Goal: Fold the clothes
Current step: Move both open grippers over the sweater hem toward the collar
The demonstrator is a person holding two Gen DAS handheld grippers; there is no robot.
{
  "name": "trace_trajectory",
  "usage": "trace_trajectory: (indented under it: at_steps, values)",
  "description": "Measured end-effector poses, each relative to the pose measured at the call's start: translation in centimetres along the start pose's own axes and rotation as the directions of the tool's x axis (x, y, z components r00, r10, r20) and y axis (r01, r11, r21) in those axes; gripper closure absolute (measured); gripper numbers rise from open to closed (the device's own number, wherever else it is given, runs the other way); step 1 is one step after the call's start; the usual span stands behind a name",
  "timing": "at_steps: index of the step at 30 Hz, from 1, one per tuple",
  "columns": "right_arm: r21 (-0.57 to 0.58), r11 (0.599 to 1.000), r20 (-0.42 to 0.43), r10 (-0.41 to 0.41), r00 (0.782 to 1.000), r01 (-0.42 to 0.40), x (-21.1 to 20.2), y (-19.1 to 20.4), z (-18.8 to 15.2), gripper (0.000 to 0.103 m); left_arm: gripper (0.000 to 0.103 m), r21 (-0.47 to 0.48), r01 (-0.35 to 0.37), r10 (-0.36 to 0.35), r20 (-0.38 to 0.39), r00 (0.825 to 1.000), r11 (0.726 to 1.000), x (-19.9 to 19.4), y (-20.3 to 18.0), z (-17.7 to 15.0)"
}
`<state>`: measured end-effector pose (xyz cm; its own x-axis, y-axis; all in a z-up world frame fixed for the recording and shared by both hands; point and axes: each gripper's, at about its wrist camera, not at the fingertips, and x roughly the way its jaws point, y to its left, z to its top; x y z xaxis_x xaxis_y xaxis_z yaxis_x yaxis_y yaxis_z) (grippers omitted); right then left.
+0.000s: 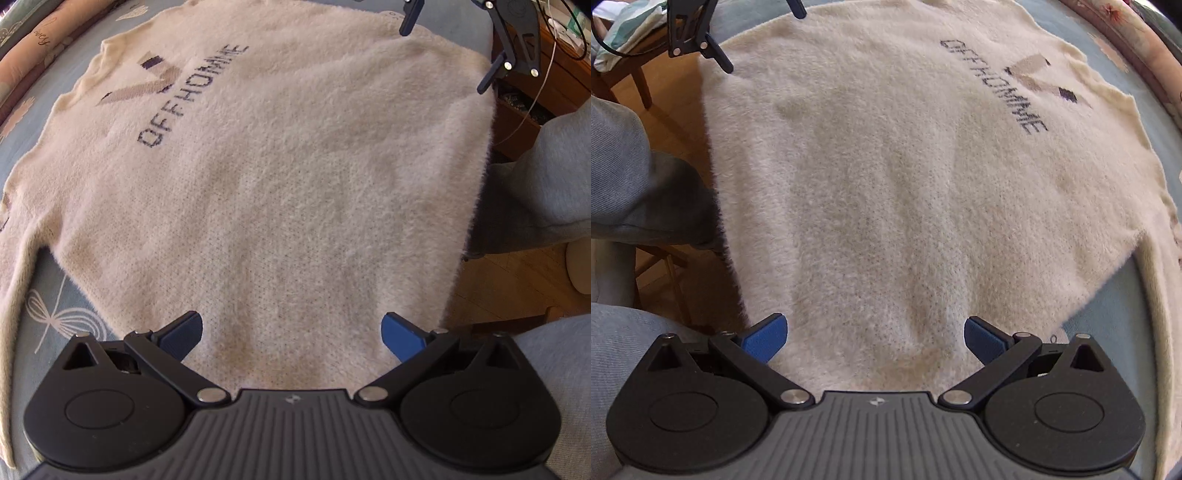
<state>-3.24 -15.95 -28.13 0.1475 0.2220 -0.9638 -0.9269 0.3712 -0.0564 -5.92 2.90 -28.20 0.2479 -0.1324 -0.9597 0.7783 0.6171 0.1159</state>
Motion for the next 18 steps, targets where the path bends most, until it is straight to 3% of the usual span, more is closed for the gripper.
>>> trace_trajectory:
  at_steps: [2,5,8,10,13,18]
  values:
    - [-0.015,1.0,0.001,0.019,1.0,-0.019,0.8,0.5,0.8,0.0,0.001,-0.017,0.005,-0.005,-0.012,1.0,1.0,0.5,-0.1,-0.1]
    - [-0.024,0.999,0.001,0.021,1.0,-0.021,0.9,0.4,0.2,0.0,0.001,-0.122,0.038,-0.048,-0.086,0.995,0.992,0.4,0.5,-1.7]
    - [-0.015,1.0,-0.043,0.001,0.999,-0.002,0.4,-0.2,-0.5,0.0,0.001,-0.095,0.036,-0.046,-0.103,0.994,0.995,-0.8,0.1,-2.2]
    - [-0.004,1.0,-0.029,-0.024,0.999,0.024,-0.1,-0.8,-0.1,0.0,0.001,-0.103,0.03,-0.038,-0.071,0.997,0.994,-1.5,0.7,-1.4]
    - [0.007,0.996,0.053,-0.085,0.995,0.085,-0.6,-2.3,2.1,0.0,0.001,-0.172,-0.035,0.039,0.019,0.999,0.985,-1.7,3.0,1.4]
    - [0.051,0.981,0.204,-0.194,0.96,0.188,1.2,-6.6,7.9,0.0,0.001,-0.316,-0.122,0.177,0.152,0.972,0.941,0.0,7.9,5.9]
